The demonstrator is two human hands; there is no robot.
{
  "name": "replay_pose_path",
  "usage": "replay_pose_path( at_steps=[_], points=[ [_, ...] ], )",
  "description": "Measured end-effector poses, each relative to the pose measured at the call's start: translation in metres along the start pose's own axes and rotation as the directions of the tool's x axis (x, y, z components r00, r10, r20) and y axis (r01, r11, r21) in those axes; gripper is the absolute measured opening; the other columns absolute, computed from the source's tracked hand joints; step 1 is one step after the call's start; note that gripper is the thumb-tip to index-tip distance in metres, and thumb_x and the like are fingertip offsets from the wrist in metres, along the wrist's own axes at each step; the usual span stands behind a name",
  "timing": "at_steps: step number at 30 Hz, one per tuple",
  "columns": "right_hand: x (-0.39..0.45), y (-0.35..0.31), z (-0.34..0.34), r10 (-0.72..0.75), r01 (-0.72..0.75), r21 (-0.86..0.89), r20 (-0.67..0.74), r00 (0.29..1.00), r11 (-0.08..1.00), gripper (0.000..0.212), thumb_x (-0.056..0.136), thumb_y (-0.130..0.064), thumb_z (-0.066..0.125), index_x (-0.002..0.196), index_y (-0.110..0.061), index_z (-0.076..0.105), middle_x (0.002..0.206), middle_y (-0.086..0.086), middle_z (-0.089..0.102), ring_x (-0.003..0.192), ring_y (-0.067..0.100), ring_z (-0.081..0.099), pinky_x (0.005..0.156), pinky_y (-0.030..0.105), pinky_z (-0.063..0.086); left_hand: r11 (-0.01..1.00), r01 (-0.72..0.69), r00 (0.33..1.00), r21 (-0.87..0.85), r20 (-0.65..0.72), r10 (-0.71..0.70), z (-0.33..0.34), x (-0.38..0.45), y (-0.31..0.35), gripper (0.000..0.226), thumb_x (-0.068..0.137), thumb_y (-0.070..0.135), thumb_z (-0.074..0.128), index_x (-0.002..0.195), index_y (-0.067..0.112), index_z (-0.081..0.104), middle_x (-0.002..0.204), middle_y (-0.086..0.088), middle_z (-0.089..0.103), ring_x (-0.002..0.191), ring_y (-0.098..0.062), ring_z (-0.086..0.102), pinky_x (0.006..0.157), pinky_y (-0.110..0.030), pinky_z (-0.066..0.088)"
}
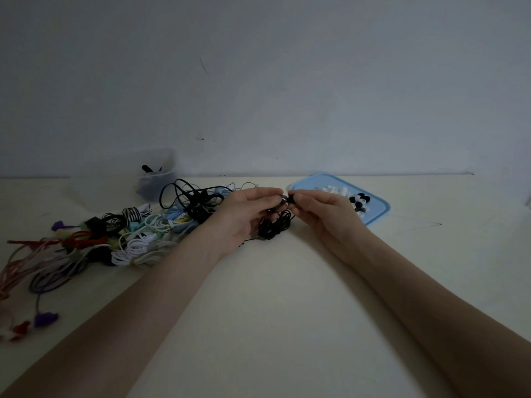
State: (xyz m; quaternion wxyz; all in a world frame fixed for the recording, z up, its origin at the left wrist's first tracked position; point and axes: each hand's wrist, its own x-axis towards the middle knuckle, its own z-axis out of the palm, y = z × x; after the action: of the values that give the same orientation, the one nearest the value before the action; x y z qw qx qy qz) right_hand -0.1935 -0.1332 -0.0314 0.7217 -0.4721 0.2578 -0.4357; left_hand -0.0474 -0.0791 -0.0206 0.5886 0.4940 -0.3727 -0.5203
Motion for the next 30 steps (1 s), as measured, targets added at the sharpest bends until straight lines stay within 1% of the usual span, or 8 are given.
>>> replay_pose_path(
  at_steps=[4,8,10,15,20,23,27,30],
  points=[
    [-0.0003,-0.0005,0.0008,-0.004,0.003,0.0,-0.011,1.0,1.0,0.01,0.086,0.006,0.056,0.087,0.004,0.066,0.069,0.004,0.07,0.063,0.007,0.066,0.073,0.016,0.055,0.999,-0.019,1.0,0.046,-0.017,0.02,0.0006,0.001,-0.0017,0.011,0.086,0.002,0.06,0.091,0.008,0.066,0.074,-0.005,0.07,0.08,-0.018,0.058,0.06,-0.015,0.051],
    [-0.0005,-0.0002,0.001,-0.026,0.025,-0.024,-0.027,0.999,0.999,0.01,0.085,0.006,0.057,0.085,0.003,0.066,0.068,0.002,0.07,0.062,0.007,0.065,0.072,0.016,0.055,0.997,-0.004,0.999,0.083,-0.031,0.007,0.0024,-0.0004,-0.0012,0.009,0.089,0.007,0.057,0.091,0.007,0.066,0.077,-0.008,0.064,0.062,-0.012,0.055,0.055,-0.014,0.048],
    [-0.0004,0.0002,0.0014,-0.028,0.028,-0.022,-0.029,0.999,0.999,0.009,0.084,0.006,0.058,0.085,0.003,0.066,0.069,0.003,0.07,0.064,0.007,0.066,0.07,0.015,0.054,0.996,-0.008,1.0,0.089,-0.026,0.01,0.0017,-0.0003,-0.0011,0.008,0.088,0.009,0.059,0.091,0.006,0.066,0.076,-0.007,0.063,0.058,-0.01,0.055,0.055,-0.014,0.048],
    [0.0,0.0001,0.0017,-0.033,0.033,0.006,-0.029,0.999,0.999,0.008,0.081,0.007,0.06,0.084,0.003,0.066,0.072,0.005,0.07,0.068,0.01,0.067,0.071,0.016,0.055,0.99,0.018,1.0,0.142,-0.027,-0.014,0.0013,-0.0001,-0.0031,0.009,0.084,0.008,0.065,0.091,0.011,0.068,0.076,-0.002,0.066,0.058,-0.007,0.057,0.059,-0.019,0.048],
    [-0.0005,0.0003,0.0018,-0.025,0.024,-0.024,-0.019,1.0,0.999,0.008,0.082,0.006,0.06,0.084,0.004,0.067,0.076,0.007,0.07,0.067,0.01,0.067,0.069,0.015,0.054,0.989,-0.001,0.999,0.147,-0.051,0.008,0.0009,0.0005,-0.0041,0.01,0.081,0.007,0.067,0.088,0.013,0.069,0.073,0.002,0.068,0.059,-0.006,0.058,0.057,-0.016,0.049],
    [-0.0008,-0.0009,0.0011,-0.023,0.022,-0.043,-0.01,1.0,0.999,0.008,0.082,0.005,0.059,0.085,0.004,0.067,0.075,0.007,0.069,0.068,0.011,0.067,0.07,0.015,0.054,0.976,-0.086,0.993,0.199,-0.065,0.1,0.0013,0.001,-0.0043,0.011,0.08,0.002,0.067,0.087,0.011,0.069,0.075,0.0,0.069,0.062,-0.005,0.061,0.058,-0.013,0.049],
    [-0.0004,-0.0021,0.0013,0.003,-0.004,-0.049,-0.021,1.0,0.999,0.009,0.084,0.006,0.058,0.082,0.003,0.067,0.072,0.007,0.07,0.067,0.011,0.066,0.072,0.016,0.055,0.869,-0.275,0.947,0.411,-0.043,0.319,0.0017,0.0019,-0.0064,0.016,0.077,-0.004,0.069,0.09,0.004,0.07,0.083,-0.003,0.069,0.07,-0.002,0.065,0.072,-0.01,0.05],
    [-0.0003,-0.003,0.0008,0.036,-0.037,-0.014,-0.012,0.999,0.999,0.011,0.084,0.005,0.057,0.08,0.002,0.067,0.072,0.007,0.071,0.068,0.01,0.067,0.071,0.015,0.055,0.848,-0.327,0.93,0.416,-0.019,0.368,0.002,0.001,-0.0074,0.016,0.077,-0.005,0.068,0.09,0.005,0.069,0.086,-0.003,0.069,0.073,-0.002,0.066,0.076,-0.013,0.051]
  ],
)
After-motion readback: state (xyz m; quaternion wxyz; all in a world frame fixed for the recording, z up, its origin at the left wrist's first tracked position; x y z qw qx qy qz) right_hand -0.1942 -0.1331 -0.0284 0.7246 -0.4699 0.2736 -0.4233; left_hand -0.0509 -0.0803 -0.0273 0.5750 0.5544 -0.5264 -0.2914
